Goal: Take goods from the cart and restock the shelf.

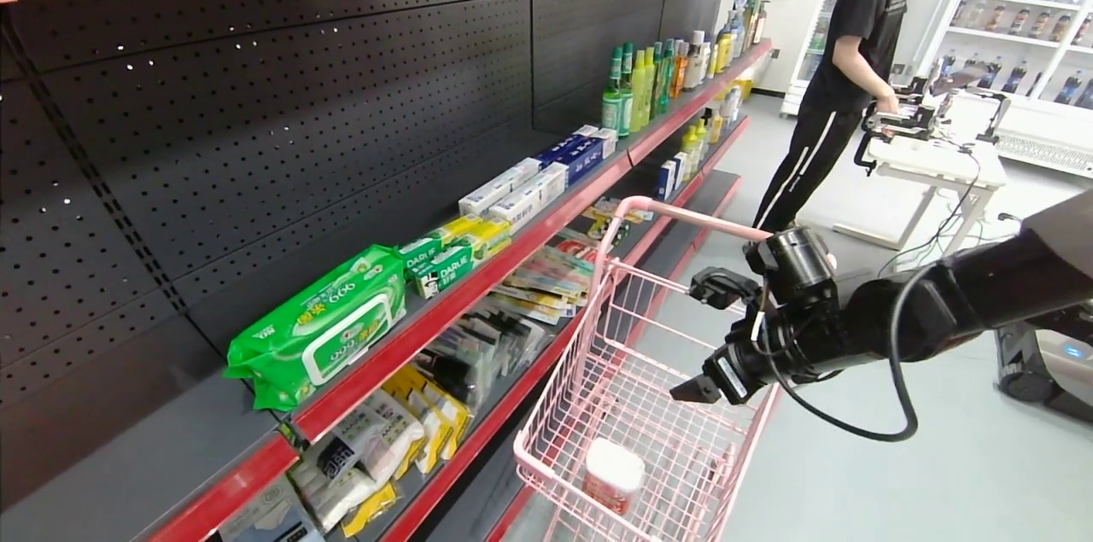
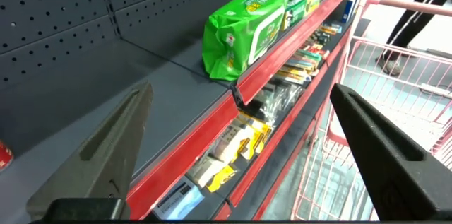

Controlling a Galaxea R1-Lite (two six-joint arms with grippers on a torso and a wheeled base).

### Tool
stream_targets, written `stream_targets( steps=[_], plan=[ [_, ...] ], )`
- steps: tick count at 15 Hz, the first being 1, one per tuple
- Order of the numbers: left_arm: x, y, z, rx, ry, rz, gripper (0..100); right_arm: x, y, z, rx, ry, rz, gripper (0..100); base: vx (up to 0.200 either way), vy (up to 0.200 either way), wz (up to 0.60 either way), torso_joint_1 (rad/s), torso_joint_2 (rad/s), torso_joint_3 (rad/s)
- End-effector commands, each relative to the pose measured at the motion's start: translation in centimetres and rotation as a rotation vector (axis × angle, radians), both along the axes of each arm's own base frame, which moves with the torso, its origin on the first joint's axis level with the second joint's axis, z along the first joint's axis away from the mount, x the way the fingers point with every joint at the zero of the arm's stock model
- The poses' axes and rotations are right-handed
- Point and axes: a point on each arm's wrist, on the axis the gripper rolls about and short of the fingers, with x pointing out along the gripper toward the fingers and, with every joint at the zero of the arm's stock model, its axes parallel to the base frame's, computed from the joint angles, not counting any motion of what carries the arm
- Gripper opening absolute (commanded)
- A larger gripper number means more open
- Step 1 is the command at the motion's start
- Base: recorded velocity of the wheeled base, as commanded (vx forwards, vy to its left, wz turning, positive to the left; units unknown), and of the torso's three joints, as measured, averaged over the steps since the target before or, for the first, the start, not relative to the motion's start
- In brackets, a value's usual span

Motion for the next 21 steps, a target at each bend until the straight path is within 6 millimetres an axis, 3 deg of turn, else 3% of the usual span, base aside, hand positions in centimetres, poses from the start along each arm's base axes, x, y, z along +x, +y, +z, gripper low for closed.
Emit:
stream_targets(
  steps=[1, 6, 9, 21],
  plan=[
    [0.0, 0.0, 0.0, 0.0, 0.001, 0.0, 100, 0.2, 1.2, -2.4, -0.022, 0.059, 0.053, 100, 0.0, 0.0, 0.0, -0.09, 0.19, 0.08],
    [0.0, 0.0, 0.0, 0.002, -0.001, 0.0, 100, -0.2, 3.1, -4.6, -0.027, 0.1, 0.122, 100, 0.0, 0.0, 0.0, -0.089, 0.2, 0.108],
    [0.0, 0.0, 0.0, 0.003, -0.001, 0.002, 100, 0.7, 2.8, -6.8, -0.05, 0.059, 0.167, 100, 0.0, 0.0, 0.0, -0.095, 0.22, 0.126],
    [0.0, 0.0, 0.0, 0.003, -0.001, 0.002, 100, 1.6, 3.5, -9.1, -0.051, 0.025, 0.226, 100, 0.0, 0.0, 0.0, -0.14, 0.32, 0.179]
  ],
)
